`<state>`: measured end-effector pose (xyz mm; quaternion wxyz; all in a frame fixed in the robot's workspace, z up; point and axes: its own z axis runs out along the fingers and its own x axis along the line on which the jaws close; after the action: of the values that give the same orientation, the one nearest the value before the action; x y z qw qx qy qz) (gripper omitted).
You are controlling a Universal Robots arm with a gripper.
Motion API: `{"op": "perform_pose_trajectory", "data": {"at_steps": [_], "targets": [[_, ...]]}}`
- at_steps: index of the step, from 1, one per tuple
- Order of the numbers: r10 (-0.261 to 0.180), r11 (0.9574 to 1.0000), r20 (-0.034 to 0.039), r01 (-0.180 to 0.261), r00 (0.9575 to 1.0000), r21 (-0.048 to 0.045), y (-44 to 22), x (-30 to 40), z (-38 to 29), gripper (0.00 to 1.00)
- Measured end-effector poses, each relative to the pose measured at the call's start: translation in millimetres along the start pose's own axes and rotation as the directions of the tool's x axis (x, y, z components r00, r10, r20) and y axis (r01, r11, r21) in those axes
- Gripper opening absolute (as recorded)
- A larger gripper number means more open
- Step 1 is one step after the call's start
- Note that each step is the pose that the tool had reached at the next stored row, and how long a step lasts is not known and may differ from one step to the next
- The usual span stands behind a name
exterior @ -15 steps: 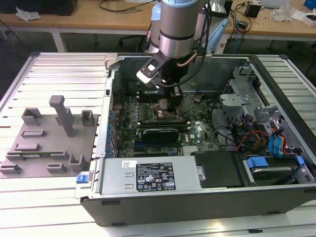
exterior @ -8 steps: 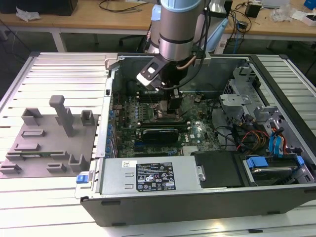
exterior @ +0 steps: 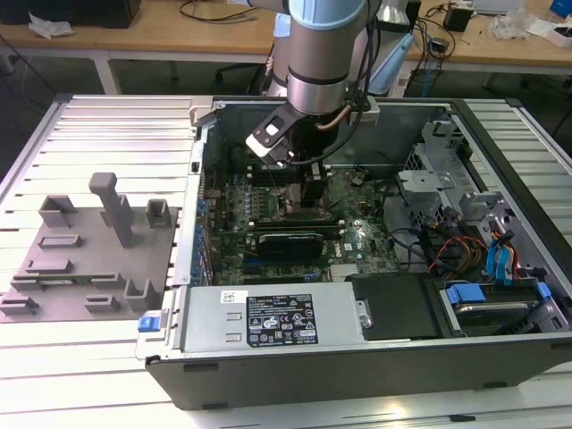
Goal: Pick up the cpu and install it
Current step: 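Place the cpu into insertion slot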
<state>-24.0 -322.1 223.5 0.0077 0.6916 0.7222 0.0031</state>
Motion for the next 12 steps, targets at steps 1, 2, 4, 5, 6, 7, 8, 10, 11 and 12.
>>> {"op": "perform_pose_trajectory", "data": {"at_steps": [1, 2, 4, 5, 6, 7, 8, 10, 11, 12], "targets": [[0.0, 1.0, 0.0, 0.0, 1.0, 0.0, 0.0, 0.2, 1.1, 0.55], [0.0, 1.0, 0.0001, 0.0, 1.0, 0.0, -0.1, 0.3, 2.3, 0.55], [0.0, 1.0, -0.0001, 0.0, 1.0, 0.0, -0.1, 0.5, 4.5, 0.55], [0.0, 1.0, 0.0, 0.0, 1.0, 0.0, -0.1, 0.6, 5.4, 0.55], [0.0, 1.0, 0.0, 0.0, 1.0, 0.0, -0.1, 0.6, 6.0, 0.55], [0.0, 1.0, 0.0, 0.0, 1.0, 0.0, -0.1, 0.7, 6.6, 0.55], [0.0, 1.0, 0.0, 0.0, 1.0, 0.0, -0.1, 0.7, 7.2, 0.55], [0.0, 1.0, 0.0, 0.0, 1.0, 0.0, -0.2, 1.0, 10.4, 0.55], [0.0, 1.0, 0.0, 0.0, 1.0, 0.0, -0.2, 1.0, 10.8, 0.55], [0.0, 1.0, 0.0001, 0.0, 1.0, 0.0, -0.2, 1.2, 11.0, 0.55]]}}
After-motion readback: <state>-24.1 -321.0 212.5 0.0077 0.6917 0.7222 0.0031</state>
